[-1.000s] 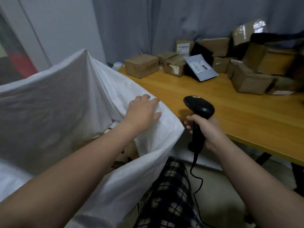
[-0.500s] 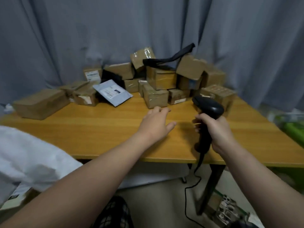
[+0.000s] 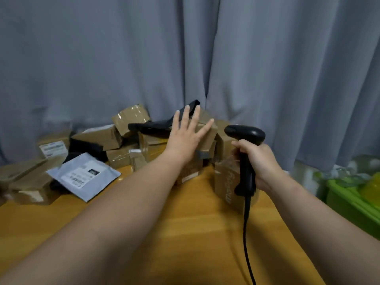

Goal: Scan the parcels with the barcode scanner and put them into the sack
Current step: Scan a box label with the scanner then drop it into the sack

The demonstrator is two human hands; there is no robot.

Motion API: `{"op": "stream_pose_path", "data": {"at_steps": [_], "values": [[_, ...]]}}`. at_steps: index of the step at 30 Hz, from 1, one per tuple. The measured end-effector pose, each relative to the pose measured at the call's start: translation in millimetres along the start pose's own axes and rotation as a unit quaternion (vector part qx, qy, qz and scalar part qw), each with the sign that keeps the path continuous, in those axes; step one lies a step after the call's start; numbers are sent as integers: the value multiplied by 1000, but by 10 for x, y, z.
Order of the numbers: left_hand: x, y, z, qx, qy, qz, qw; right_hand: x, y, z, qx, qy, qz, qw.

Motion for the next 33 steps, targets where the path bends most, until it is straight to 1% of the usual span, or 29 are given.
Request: {"op": "stream_pose_path", "data": {"at_steps": [4, 8, 10, 14, 18, 21, 25, 29, 31, 33], "values": [[275, -185, 170, -19, -27, -6, 999, 252, -95, 67, -20, -25, -28, 999], [367, -179, 251, -49, -42, 46, 997, 413, -148, 171, -44, -23, -39, 998], [366, -171, 251, -50, -22, 68, 996, 463, -143, 228, -55, -20, -37, 998], [274, -318, 200, -12, 15, 99, 995, 481, -143, 307, -70, -20, -42, 996], [71, -631, -29, 30, 78, 100, 992, 378, -166, 450, -84, -27, -43, 995], [-151, -944, -251, 10, 110, 82, 990, 237, -210, 560, -89, -21, -43, 995], [-707, -1345, -519, -17, 141, 25, 990, -84, -302, 745, -87, -33, -65, 994], [-1409, -1516, -685, -43, 173, -6, 984, -568, -297, 1013, -97, -95, -77, 988], [-1757, -1511, -680, -63, 166, -20, 984, -816, -234, 1125, -88, -117, -75, 986], [-2093, -1462, -649, -77, 135, -39, 987, -1048, -130, 1212, -66, -130, -60, 987]]}}
Point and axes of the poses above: each hand's wrist, its own x-axis towards the middle knuckle, its own z-axis out of the palm, y = z × x, the point moved 5 cm from there along x, towards the middle knuckle, and after that the axes turned 3 degrees about y, right-handed, at the moved point
